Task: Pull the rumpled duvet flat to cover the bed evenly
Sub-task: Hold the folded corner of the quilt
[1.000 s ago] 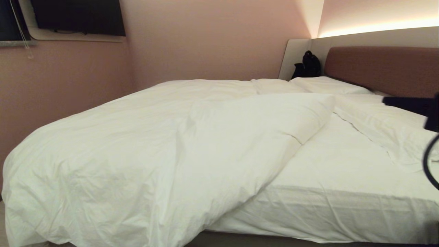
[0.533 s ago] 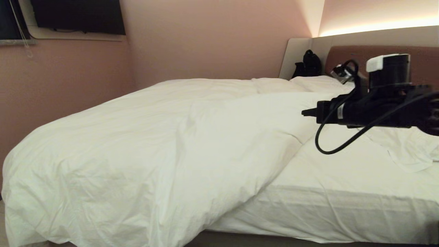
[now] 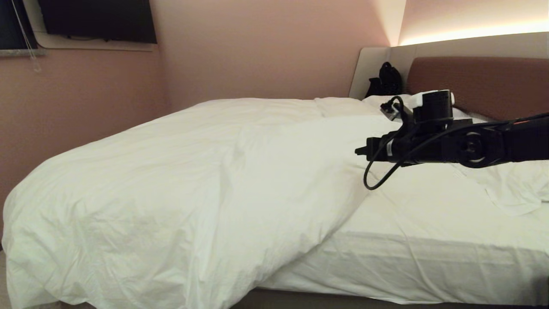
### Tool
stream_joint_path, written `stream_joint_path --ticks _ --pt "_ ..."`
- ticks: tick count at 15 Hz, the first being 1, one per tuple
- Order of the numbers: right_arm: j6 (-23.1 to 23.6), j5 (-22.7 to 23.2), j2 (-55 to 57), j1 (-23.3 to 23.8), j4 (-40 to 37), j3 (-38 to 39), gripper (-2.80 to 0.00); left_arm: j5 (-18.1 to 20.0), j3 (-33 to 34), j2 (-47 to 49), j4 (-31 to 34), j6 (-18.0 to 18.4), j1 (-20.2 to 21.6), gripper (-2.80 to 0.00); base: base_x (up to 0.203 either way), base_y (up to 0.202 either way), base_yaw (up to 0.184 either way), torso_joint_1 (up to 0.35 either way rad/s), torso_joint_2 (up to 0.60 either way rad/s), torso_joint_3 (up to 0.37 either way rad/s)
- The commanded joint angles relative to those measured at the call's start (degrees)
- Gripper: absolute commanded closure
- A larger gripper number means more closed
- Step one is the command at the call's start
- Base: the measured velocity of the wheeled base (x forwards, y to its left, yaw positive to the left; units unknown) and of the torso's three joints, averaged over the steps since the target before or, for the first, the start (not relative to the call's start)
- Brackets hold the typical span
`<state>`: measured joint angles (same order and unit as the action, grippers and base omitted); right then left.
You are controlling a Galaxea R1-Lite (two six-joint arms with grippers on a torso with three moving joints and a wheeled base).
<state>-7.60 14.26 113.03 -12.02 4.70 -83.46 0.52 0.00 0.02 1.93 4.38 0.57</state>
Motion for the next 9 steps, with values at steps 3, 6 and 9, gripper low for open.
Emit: stream_joint_path --ticks 3,6,9 --pt "0.66 -0.2 8.85 -1.08 0.05 -4.95 0.0 0.0 0.0 -0.02 0.01 0.02 0.04 0.0 0.0 0.0 0.0 0.0 0.0 0.0" --pt "0.92 -0.28 9.84 -1.17 0.05 -5.57 0.0 0.0 0.0 -0.02 0.01 0.02 0.04 0.0 0.0 0.0 0.0 0.0 0.0 0.0" --pt "2.97 -1.84 11.49 -1.41 1.7 -5.67 -2.8 0.0 0.0 -0.02 0.01 0.02 0.04 0.0 0.0 0.0 0.0 0.0 0.0 0.0"
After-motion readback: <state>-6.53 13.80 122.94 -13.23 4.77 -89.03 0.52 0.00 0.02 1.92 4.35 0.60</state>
